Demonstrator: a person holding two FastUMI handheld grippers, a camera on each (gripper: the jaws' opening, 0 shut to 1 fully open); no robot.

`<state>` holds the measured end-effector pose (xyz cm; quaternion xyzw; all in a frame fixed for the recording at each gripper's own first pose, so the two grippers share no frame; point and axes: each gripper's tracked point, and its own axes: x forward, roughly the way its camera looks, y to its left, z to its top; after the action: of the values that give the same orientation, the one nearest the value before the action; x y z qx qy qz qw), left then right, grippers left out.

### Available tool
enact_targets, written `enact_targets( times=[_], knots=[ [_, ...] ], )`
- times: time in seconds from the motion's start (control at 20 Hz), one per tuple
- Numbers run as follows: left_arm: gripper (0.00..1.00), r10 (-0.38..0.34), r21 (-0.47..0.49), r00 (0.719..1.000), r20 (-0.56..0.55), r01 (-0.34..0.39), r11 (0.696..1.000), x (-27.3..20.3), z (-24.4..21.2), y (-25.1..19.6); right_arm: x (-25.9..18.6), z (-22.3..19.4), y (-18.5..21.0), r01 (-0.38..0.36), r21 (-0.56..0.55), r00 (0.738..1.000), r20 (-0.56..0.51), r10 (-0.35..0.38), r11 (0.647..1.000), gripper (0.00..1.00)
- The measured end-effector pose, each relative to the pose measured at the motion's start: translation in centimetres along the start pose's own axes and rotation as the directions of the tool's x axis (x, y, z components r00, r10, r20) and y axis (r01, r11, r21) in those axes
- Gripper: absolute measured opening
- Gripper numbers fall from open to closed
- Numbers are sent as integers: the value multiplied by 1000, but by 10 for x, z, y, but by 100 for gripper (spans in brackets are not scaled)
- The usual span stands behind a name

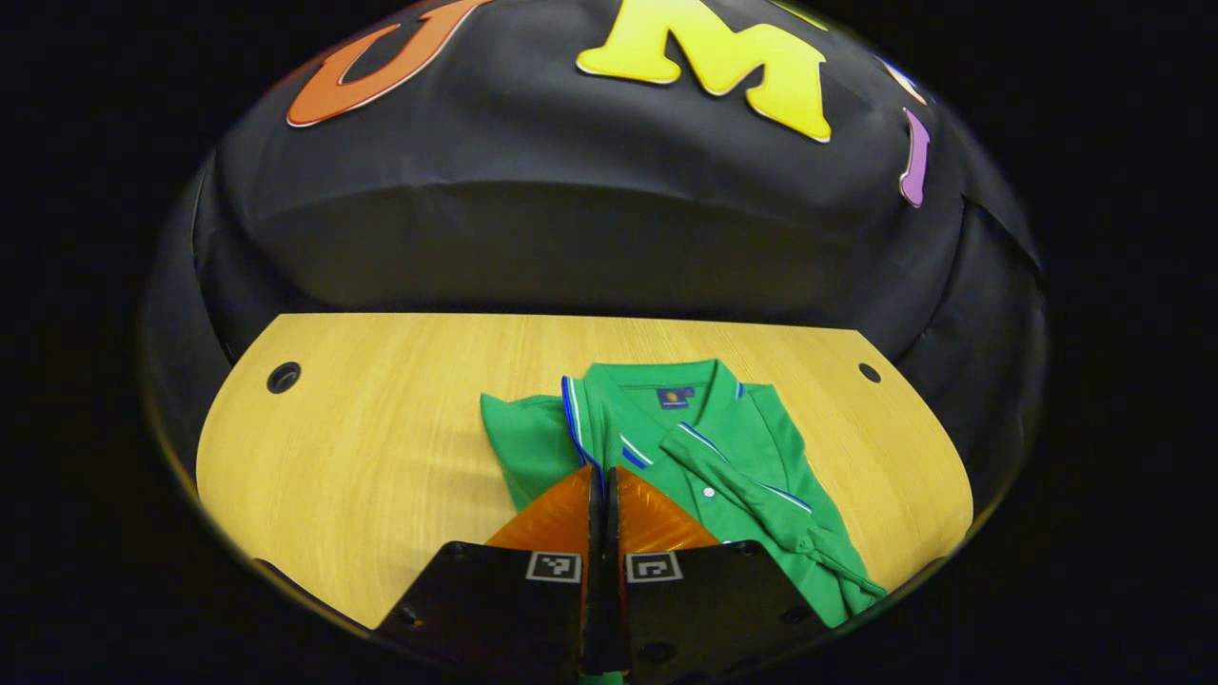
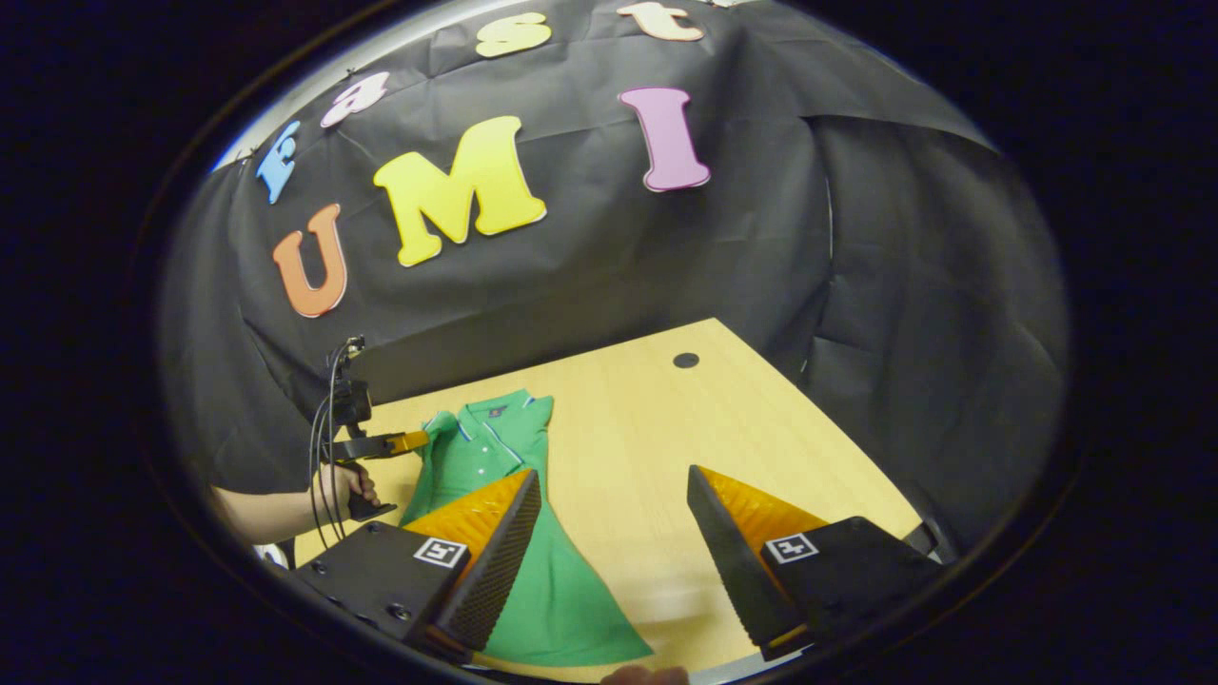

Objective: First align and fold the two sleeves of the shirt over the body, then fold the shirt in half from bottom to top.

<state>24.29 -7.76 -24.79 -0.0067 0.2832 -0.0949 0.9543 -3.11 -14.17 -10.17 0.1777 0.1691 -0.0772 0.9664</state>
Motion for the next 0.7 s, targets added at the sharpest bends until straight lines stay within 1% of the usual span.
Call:
enact_targets(
  times=[0.05, 0.1, 0.15, 0.2, 0.25, 0.3, 0.35, 0.4, 0.45, 0.5, 0.55, 0.6, 0.65, 0.7],
  knots=[
    [4, -10, 5, 1000, -22, 10, 1000, 4, -6, -6, -2, 0, -5, 6, 9, 1000, 4, -6, 1000, 92],
    [5, -31, 4, 998, -52, 32, 999, 5, -14, -15, -1, -1, -8, 12, 17, 1000, 9, -12, 1000, 92],
    [12, -37, 9, 996, -75, 38, 999, 3, -19, -20, -2, -2, -10, 14, 22, 1000, 9, -15, 1000, 92],
    [21, -60, 14, 993, -104, 62, 998, 4, -28, -27, -1, -5, -11, 14, 24, 1000, 6, -14, 1000, 92],
    [41, -67, 25, 993, -100, 70, 997, 2, -30, -31, 1, -7, -8, 10, 25, 1000, 6, -10, 1000, 92],
    [61, -70, 35, 994, -83, 74, 997, -2, -29, -33, 1, -9, -5, 2, 24, 1000, 5, -3, 1000, 97],
    [81, -83, 30, 994, -73, 85, 996, -5, -29, -35, 2, -9, -1, -6, 20, 1000, 6, 6, 1000, 97],
    [86, -98, 20, 993, -67, 99, 995, -12, -30, -39, 4, -9, 3, -16, 14, 1000, 6, 16, 1000, 97],
    [96, -88, 17, 995, -55, 89, 996, -19, -29, -36, 6, -8, 9, -26, 4, 1000, 7, 26, 1000, 97],
    [99, -72, 12, 997, -39, 73, 997, -26, -27, -31, 6, -10, 13, -35, -11, 999, 6, 35, 999, 97],
    [99, -65, 1, 998, -21, 65, 998, -34, -24, -26, 9, -9, 19, -46, -26, 999, 8, 46, 999, 97],
    [99, -60, -14, 998, -4, 60, 998, -42, -23, -23, 10, -9, 24, -57, -40, 998, 10, 57, 998, 92],
    [99, -53, -27, 999, 9, 53, 998, -52, -21, -18, 13, -8, 31, -68, -51, 998, 9, 69, 996, 92],
    [99, -41, -35, 999, 23, 41, 999, -62, -20, -12, 16, -9, 36, -79, -62, 997, 5, 79, 995, 97]
  ],
)
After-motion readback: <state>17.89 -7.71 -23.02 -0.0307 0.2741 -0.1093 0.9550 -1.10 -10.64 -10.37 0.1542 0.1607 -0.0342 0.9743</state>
